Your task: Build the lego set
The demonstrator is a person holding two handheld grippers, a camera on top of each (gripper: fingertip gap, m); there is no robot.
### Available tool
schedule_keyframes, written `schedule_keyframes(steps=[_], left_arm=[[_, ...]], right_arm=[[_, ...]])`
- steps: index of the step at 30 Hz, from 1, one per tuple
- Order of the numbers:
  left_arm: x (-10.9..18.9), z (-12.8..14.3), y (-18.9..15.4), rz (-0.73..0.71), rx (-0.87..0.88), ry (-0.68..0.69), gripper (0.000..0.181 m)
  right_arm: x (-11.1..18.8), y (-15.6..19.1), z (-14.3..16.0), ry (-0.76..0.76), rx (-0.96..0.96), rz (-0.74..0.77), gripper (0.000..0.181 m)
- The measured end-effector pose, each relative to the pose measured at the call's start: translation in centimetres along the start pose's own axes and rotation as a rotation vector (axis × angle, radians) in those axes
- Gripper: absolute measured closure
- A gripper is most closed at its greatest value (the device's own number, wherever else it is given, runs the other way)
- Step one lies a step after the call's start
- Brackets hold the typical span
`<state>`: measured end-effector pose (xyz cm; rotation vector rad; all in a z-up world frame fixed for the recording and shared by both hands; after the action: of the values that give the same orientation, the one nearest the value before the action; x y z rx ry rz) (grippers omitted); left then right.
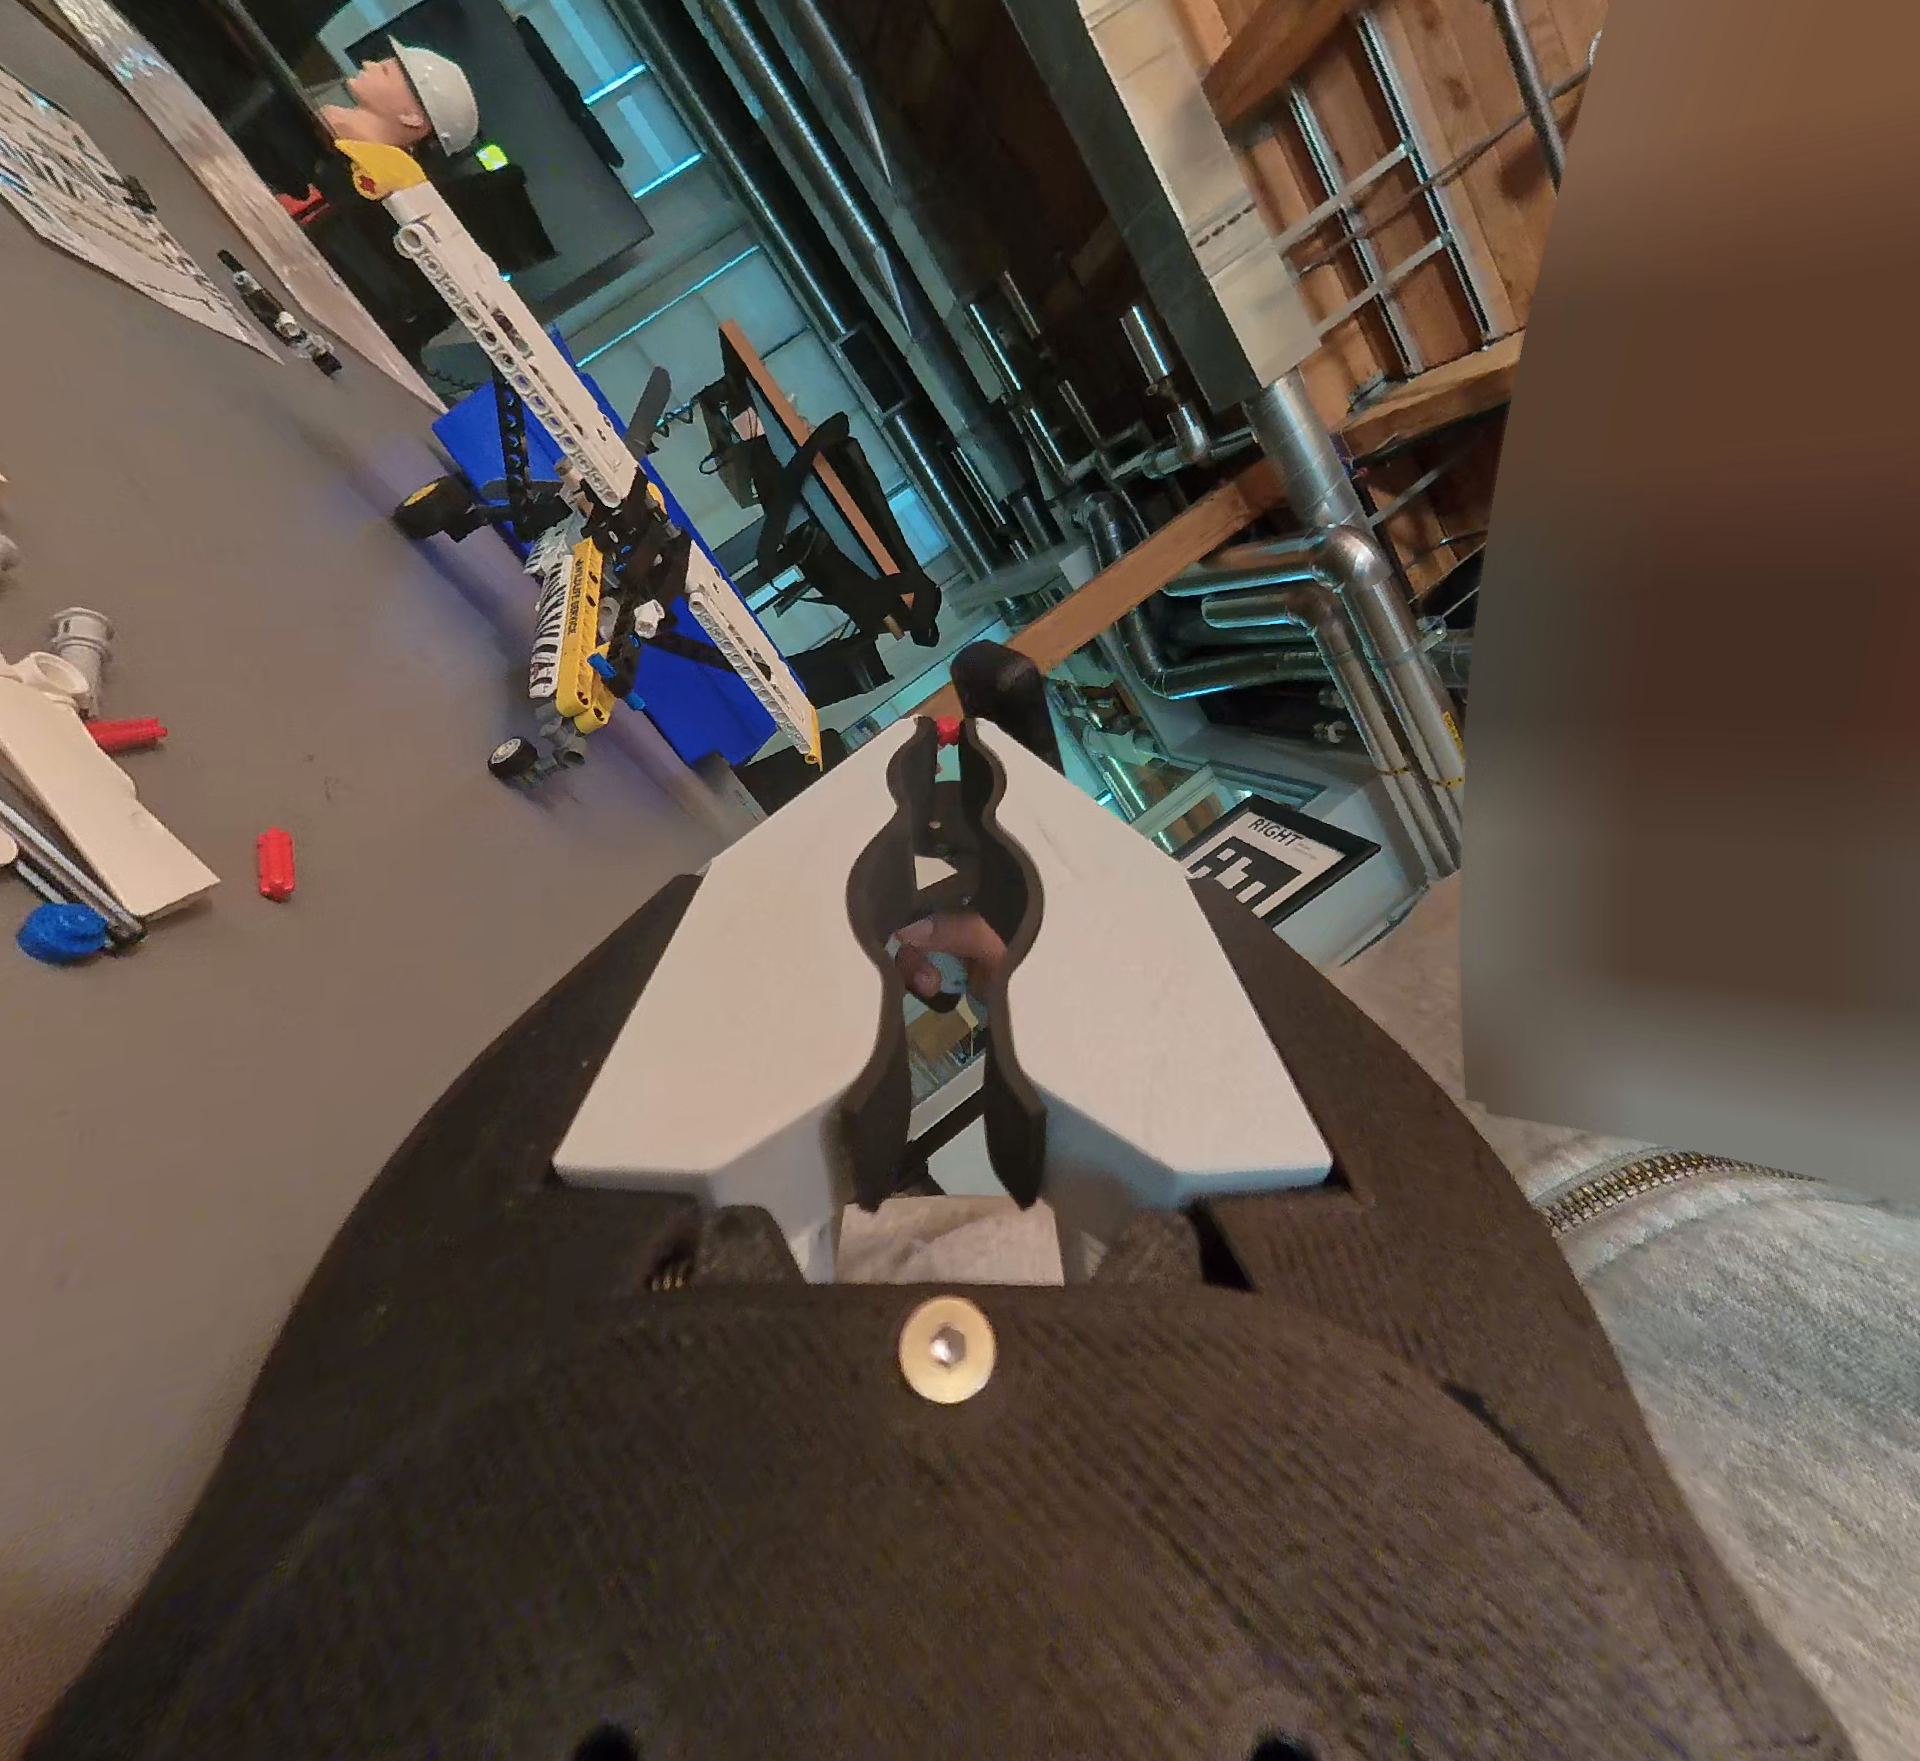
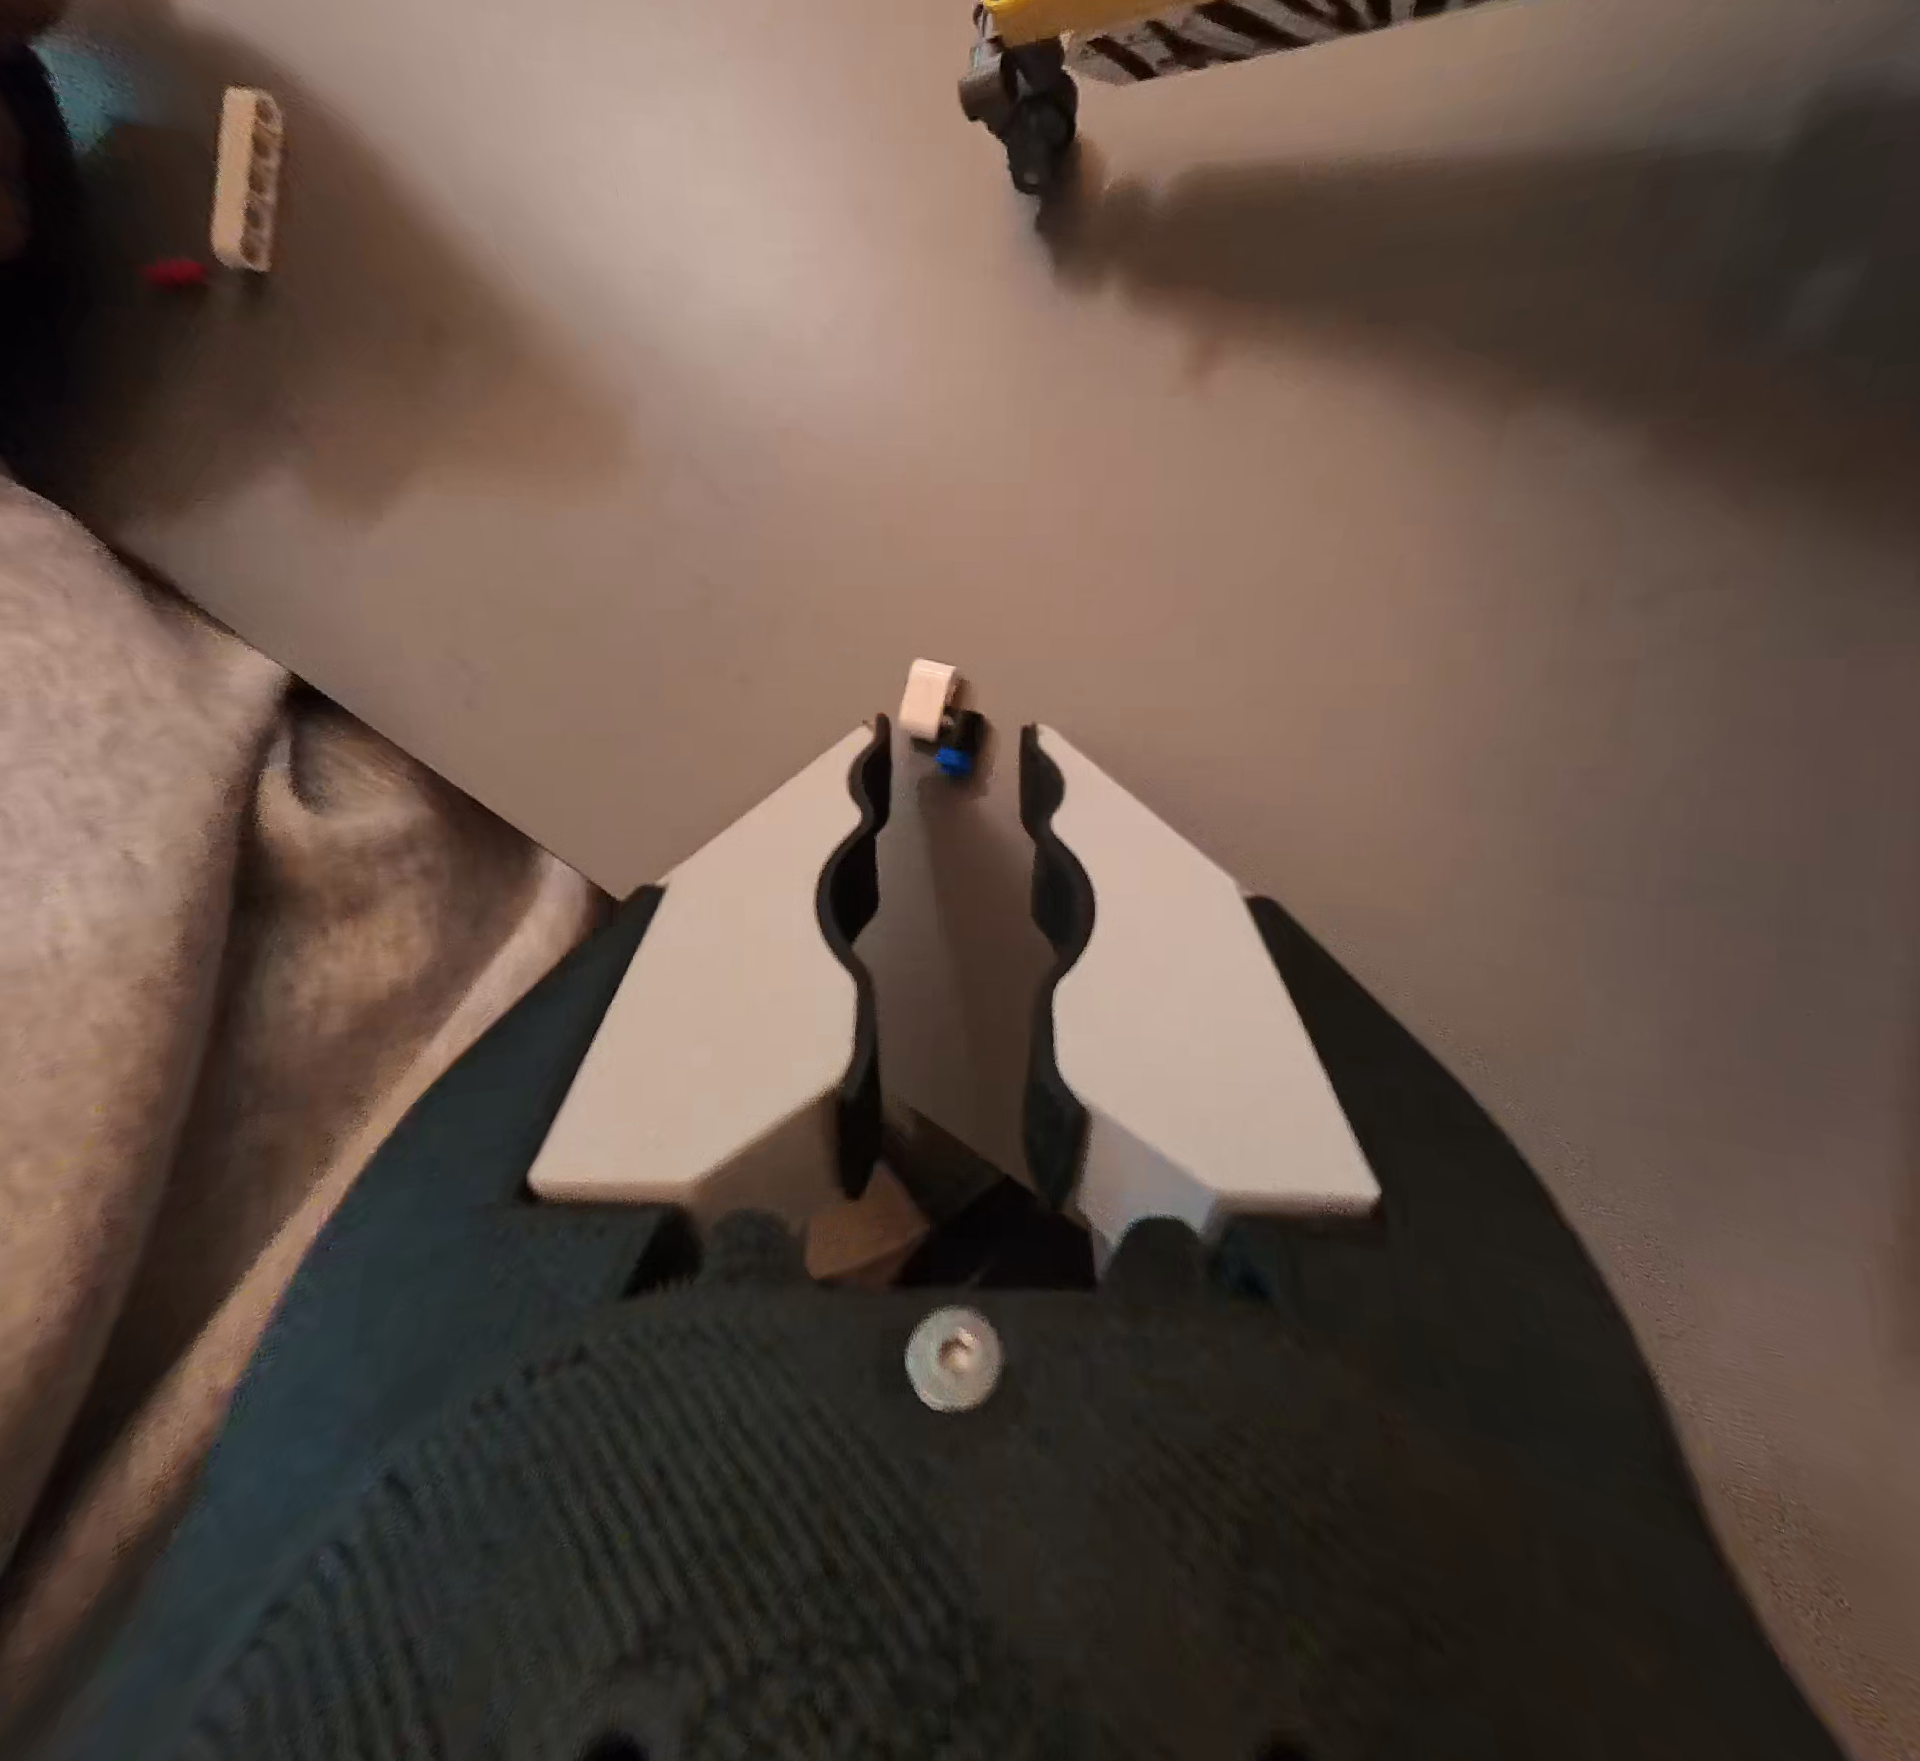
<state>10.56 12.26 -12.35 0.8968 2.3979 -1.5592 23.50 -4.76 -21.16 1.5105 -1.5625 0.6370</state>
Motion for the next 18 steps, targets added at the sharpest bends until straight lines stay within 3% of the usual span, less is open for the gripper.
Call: schedule_keyframes(steps=[5, 10, 18], left_arm=[[0.0, 0.0, 0.0, -0.003, -0.006, 0.003, 0.179], [0.0, 0.0, 0.0, -0.005, -0.010, 0.004, 0.180], [0.0, 0.0, 0.0, -0.005, -0.011, 0.004, 0.179]], right_arm=[[-0.9, 0.8, -0.5, -0.015, -0.019, -0.046, 0.166], [-1.4, 1.8, -1.9, -0.016, 0.162, 0.021, 0.167], [-2.1, 1.6, -4.0, 0.073, 0.993, 0.632, 0.166]])
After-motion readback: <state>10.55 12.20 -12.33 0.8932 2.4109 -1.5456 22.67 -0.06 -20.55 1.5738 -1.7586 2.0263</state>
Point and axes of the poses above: each gripper's, where its closed fingertips meet, x back along the fingers, z out of its underside, y = z × x across the jaws, the point moved 2 cm from there along x, back along the fingers, and after that the axes turned 2 degrees about z, right-handed, at the moved point
